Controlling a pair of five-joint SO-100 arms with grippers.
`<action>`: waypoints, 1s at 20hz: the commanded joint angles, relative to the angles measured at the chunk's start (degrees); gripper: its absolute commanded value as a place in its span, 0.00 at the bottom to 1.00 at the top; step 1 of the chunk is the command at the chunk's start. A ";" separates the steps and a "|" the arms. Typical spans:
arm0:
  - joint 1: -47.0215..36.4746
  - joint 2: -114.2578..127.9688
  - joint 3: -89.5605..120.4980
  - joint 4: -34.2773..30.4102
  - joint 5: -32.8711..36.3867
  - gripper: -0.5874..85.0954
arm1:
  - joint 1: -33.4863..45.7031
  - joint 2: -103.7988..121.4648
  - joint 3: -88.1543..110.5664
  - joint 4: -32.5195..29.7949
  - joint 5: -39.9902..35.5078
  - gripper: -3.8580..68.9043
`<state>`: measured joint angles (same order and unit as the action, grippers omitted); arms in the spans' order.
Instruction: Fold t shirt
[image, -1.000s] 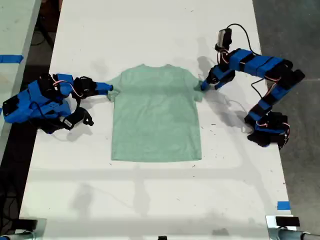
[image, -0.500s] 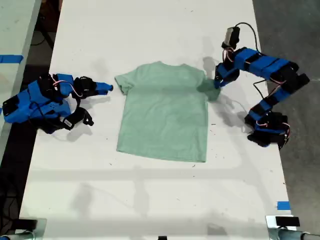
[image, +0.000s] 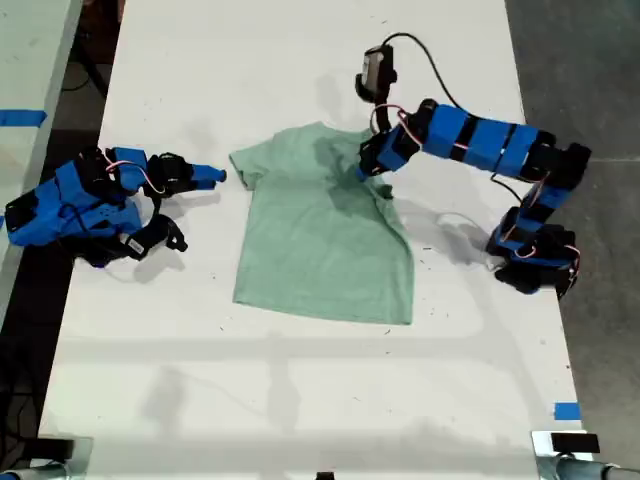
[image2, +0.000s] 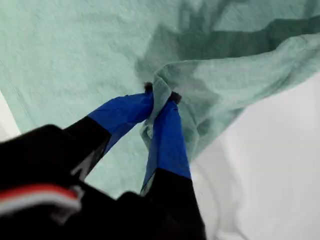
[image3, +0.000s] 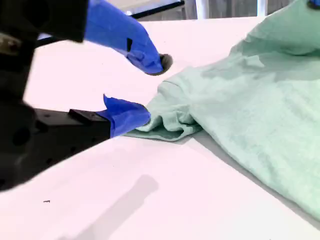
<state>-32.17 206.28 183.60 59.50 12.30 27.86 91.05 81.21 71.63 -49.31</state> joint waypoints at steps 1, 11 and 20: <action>0.18 0.44 0.09 -0.18 -0.53 0.15 | -4.48 -7.03 -8.53 -2.55 0.26 0.18; 0.18 0.44 0.09 -0.18 -0.53 0.15 | 3.69 24.35 -11.07 21.09 0.00 0.06; 0.18 0.44 0.09 -0.18 -0.53 0.15 | -14.77 91.23 63.72 -2.55 19.86 0.06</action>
<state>-32.17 206.28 183.60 59.50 12.30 14.41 167.70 126.12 76.20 -32.08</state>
